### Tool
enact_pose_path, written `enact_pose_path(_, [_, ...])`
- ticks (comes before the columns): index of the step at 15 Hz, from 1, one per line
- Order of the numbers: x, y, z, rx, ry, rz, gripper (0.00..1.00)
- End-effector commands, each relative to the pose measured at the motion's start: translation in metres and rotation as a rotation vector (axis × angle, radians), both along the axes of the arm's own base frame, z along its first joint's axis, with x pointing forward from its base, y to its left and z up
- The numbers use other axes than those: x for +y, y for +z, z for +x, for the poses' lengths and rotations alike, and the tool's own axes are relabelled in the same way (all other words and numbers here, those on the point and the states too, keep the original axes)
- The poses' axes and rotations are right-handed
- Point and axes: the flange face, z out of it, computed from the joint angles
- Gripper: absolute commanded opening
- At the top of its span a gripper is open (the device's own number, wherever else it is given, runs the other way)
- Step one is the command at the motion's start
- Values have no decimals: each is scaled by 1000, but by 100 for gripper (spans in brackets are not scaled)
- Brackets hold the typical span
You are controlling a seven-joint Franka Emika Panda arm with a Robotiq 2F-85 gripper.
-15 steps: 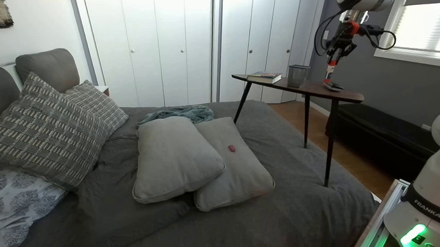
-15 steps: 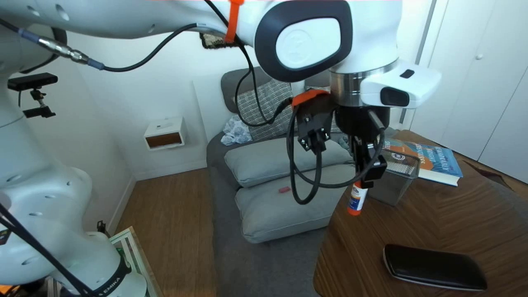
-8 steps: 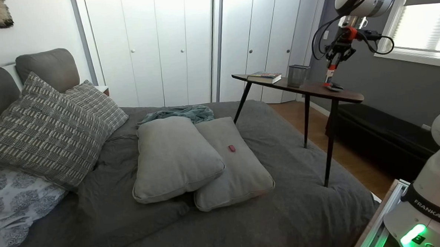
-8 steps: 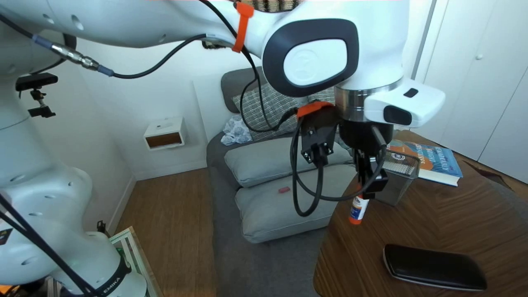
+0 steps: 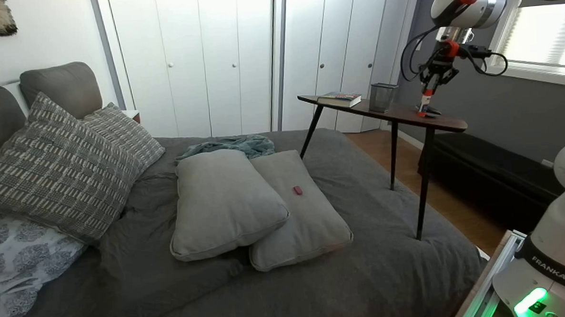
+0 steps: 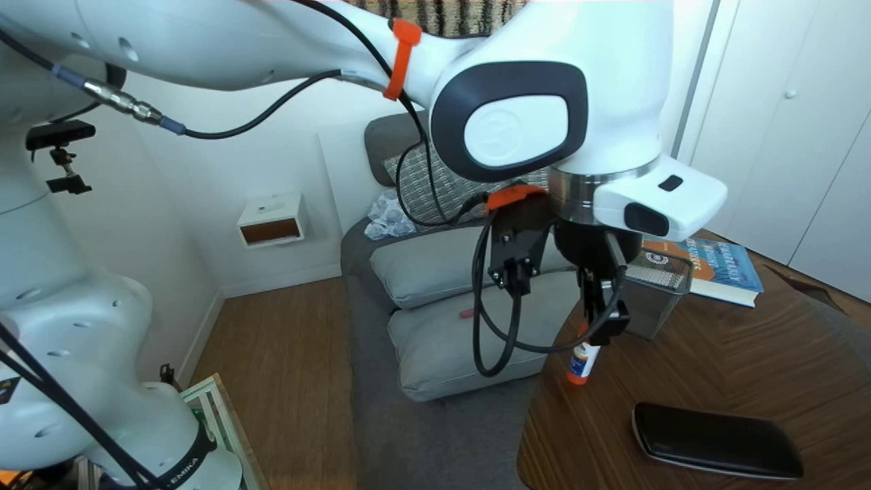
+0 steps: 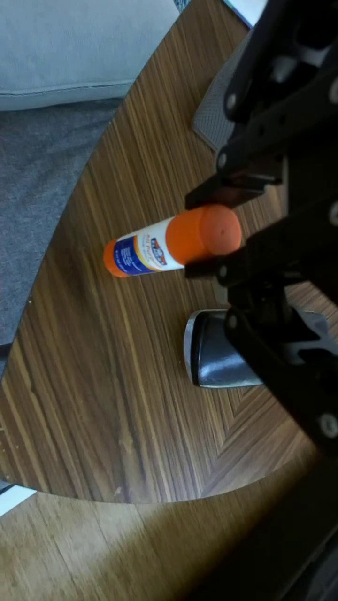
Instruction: Put the glue stick on the table
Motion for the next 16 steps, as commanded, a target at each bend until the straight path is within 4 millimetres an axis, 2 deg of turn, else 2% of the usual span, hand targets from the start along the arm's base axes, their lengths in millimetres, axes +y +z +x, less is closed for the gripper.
enact_pose_path(1, [1,-5,-3,-21,-22,-7,8])
enact_pose_path(9, [2,-12,-4,-29,-33,-20,8])
enact_pose_path(11, [2,-12,-4,-29,-37,-17,56])
enact_pose_path(13, [2,-11,-4,-28,-41,-17,61])
enact_pose_path(16, [2,-9,-4,-28,-42,-17,81])
